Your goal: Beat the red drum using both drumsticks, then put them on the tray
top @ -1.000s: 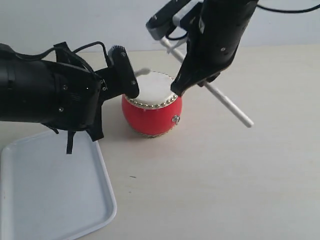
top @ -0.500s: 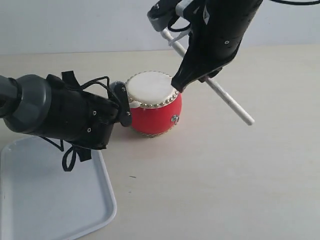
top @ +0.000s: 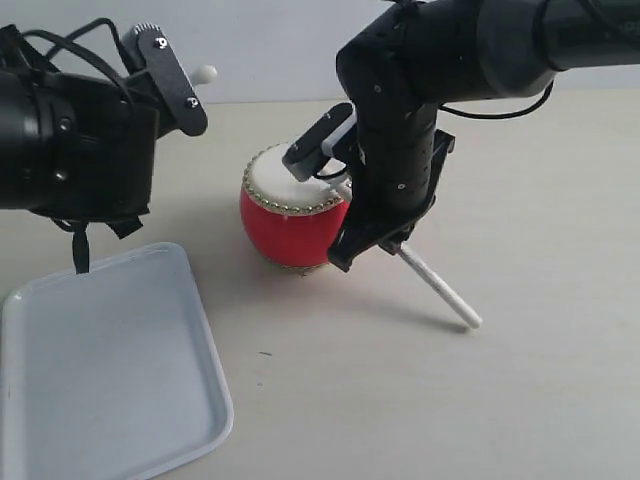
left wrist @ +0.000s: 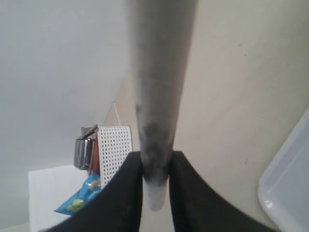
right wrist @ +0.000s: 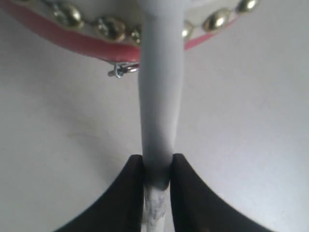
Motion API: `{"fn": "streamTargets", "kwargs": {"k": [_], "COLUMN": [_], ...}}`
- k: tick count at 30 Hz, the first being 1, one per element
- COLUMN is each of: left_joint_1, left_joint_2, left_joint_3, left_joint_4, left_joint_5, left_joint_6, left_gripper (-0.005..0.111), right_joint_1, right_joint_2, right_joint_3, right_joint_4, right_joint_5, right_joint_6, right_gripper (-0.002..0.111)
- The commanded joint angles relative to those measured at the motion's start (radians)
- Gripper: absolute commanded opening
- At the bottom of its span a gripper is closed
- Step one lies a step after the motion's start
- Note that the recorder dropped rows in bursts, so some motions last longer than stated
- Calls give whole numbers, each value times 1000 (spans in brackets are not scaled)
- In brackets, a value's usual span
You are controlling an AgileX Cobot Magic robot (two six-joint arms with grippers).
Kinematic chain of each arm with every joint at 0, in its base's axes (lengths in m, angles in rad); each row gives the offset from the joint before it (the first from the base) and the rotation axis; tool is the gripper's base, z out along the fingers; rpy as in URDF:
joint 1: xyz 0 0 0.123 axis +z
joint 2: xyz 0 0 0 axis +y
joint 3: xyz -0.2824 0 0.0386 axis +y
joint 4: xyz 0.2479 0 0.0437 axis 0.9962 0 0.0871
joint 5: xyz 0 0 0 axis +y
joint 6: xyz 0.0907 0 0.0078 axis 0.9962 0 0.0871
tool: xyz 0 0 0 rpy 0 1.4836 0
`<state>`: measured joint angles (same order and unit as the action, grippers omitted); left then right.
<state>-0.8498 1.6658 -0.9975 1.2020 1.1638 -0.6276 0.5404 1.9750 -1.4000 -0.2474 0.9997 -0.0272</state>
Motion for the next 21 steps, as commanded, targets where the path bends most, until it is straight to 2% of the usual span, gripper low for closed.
{"fn": "streamTargets", "kwargs": {"k": [1,5,9,14,21], "left_joint_1": [3,22,107,270,505], "left_joint_2": [-98,-218,-336,-461,-512], "left_joint_3": [-7,-7,-6,-4,120], "left_joint_4": [-90,-263,-558,-891,-1230], "left_joint_5": [3,-84,-230,-281,-276], "left_joint_6": [-12,-2,90,290,547], "left_gripper": [0,0,0,0,0], "right_joint_1": [1,1,1,1,1], "right_joint_2": [-105,-193,-230,-232,-232], "right_joint_3": [-3,-3,-3,-3,-3], "right_joint_4": [102,363,681,938,1042], "right_joint_5": [-18,-60,-66,-74,-158], "right_joint_6": [-50,-205,-418,-583,-598], "right_gripper": [0,0,0,0,0]}}
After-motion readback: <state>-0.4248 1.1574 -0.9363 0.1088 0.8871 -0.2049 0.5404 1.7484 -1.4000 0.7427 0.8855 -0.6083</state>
